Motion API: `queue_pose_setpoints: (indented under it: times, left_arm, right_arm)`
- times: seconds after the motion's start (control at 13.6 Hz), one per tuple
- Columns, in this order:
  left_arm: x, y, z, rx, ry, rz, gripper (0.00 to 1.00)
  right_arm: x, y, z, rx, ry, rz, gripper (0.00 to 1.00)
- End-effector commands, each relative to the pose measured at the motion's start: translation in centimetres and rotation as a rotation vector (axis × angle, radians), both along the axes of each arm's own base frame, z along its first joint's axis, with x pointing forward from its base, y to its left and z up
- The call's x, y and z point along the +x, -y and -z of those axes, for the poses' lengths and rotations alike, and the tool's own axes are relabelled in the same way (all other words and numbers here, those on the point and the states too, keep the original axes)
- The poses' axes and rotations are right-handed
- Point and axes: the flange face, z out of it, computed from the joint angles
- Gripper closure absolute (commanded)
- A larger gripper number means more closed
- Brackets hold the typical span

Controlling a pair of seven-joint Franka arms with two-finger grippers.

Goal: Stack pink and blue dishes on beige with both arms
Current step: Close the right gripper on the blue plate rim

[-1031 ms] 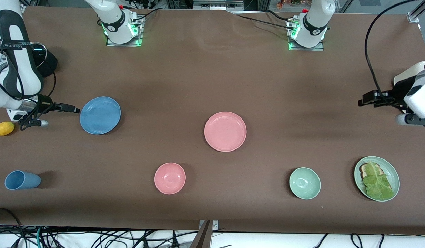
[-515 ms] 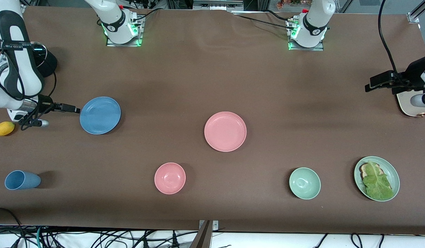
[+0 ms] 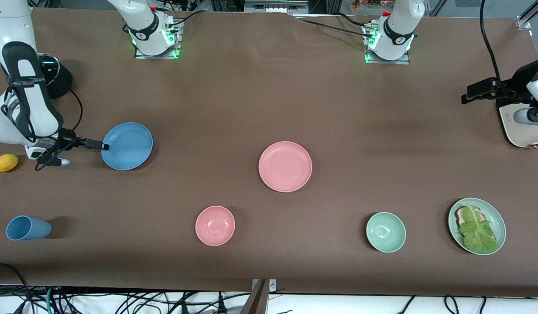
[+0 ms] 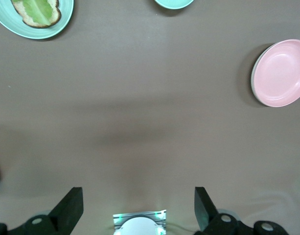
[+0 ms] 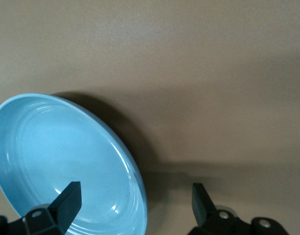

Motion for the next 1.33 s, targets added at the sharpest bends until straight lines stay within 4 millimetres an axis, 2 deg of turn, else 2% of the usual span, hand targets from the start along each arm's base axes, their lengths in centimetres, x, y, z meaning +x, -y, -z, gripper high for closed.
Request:
queue_pose_setpoints:
  times: [0.0,0.15,0.22,0.66,0.74,0.88,1.03,1.1,1.25]
  left_arm:
    - [-0.5,-0.4,-0.6,0.035,0.02,0.004,0.0]
    - [-0.9,-0.6,-1.7,0.038,0.039,-0.007,0.0]
    - [-1.0,-0.5,-1.6,0.037,0.038,-0.007,0.0]
    - [-1.3,-0.5,-2.0,0.068,0.038,-0.004,0.0]
    - [-1.4,-0.3,-2.1,0.08,0.041,-0.013,0.0]
    - [-1.6,0.1,-2.4,0.094,0.04,-0.077,0.0]
    - [-1.6,0.3,-2.2,0.092,0.035,-0.064,0.0]
    - [-1.6,0.3,-2.2,0.09,0.032,-0.054,0.0]
    - [-1.7,0.2,-1.8,0.086,0.024,-0.036,0.0]
  right_arm:
    - [0.2,0.3,-0.3,0.02,0.016,0.006,0.03]
    - [0.0,0.5,0.1,0.02,0.008,0.008,0.22]
    - [0.0,0.4,0.1,0.021,0.008,0.006,0.26]
    - [-0.4,0.1,1.5,0.034,-0.023,0.003,0.4]
    - [-0.4,0.1,1.7,0.035,-0.021,-0.007,0.49]
    - [-0.2,0.1,1.6,0.036,-0.012,-0.023,0.78]
    - [-0.2,0.0,1.6,0.037,-0.012,-0.026,0.97]
    - [-0.2,0.0,1.6,0.038,-0.013,-0.027,1.0]
    - [0.0,-0.2,1.4,0.043,-0.015,-0.032,1.0]
